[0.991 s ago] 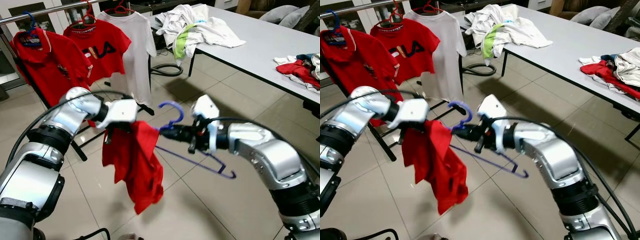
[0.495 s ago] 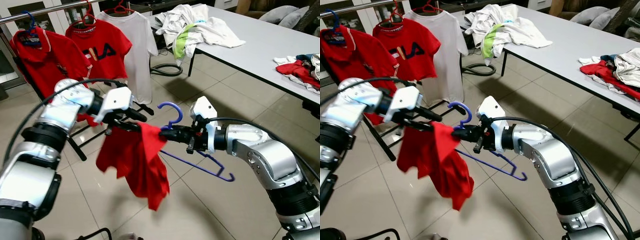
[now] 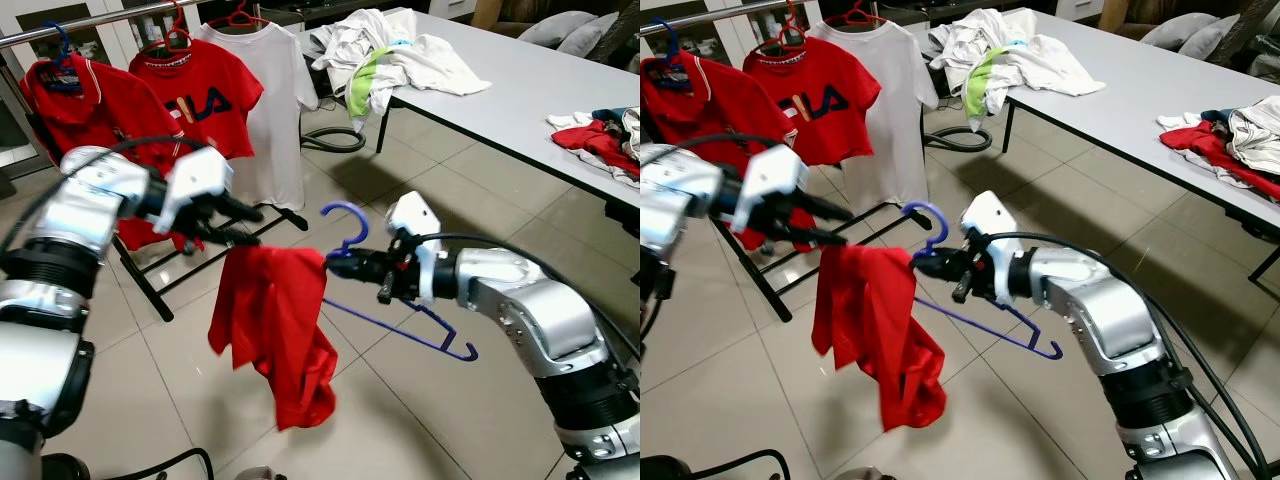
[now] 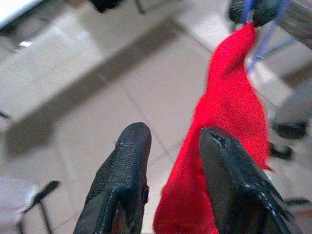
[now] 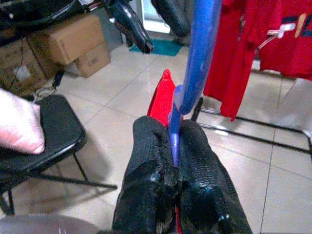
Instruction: Hang hanger
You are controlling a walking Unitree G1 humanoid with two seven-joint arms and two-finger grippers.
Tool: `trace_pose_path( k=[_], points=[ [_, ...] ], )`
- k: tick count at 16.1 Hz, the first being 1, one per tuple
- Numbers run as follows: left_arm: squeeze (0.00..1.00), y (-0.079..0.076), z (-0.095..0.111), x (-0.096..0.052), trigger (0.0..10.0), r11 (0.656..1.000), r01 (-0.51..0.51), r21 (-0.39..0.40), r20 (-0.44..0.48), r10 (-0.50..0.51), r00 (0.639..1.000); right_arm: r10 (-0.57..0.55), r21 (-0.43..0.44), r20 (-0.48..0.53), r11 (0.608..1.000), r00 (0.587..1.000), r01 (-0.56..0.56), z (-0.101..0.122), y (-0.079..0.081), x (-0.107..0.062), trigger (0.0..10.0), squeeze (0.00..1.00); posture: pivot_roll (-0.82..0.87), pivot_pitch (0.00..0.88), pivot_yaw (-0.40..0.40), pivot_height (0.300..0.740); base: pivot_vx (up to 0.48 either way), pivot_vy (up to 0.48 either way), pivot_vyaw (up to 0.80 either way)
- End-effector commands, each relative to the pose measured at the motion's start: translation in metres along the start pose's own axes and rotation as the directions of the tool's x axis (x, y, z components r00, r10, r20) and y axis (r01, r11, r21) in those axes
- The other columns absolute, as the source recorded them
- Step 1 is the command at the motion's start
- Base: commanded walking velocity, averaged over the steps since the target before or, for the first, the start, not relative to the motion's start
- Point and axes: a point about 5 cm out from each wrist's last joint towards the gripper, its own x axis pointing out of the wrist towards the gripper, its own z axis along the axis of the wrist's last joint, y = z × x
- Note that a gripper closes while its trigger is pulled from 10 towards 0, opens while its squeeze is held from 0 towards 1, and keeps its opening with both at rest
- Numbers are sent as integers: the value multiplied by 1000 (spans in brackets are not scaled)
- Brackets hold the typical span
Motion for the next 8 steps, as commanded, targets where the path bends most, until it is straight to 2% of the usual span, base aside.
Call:
trace_pose_path(
  k=[1,4,5,6,8],
  points=[
    [0,0,-3,-9,10000,998,-64,3,17,64,998,-15,-12,73,1000,997,16,9,-3,-7,0,0,-50,0,69,740,0,0,0],
    [0,-5,-4,-17,10000,992,-123,-25,100,125,987,-37,8,128,999,991,37,12,-7,-18,0,0,-46,0,69,740,0,0,0],
    [0,-7,-3,-22,10000,982,-184,47,86,180,980,-60,32,182,998,981,55,18,-13,-26,0,0,-43,0,71,740,0,0,0],
    [1000,-10,-7,-25,10000,964,-237,116,76,230,970,-68,42,221,997,973,60,24,-16,-32,0,0,-38,0,71,740,0,0,0],
    [1000,-16,-13,-23,10000,945,-302,124,116,288,951,-60,45,249,998,966,51,30,-17,-35,0,0,-37,0,72,740,0,0,0]
  ],
)
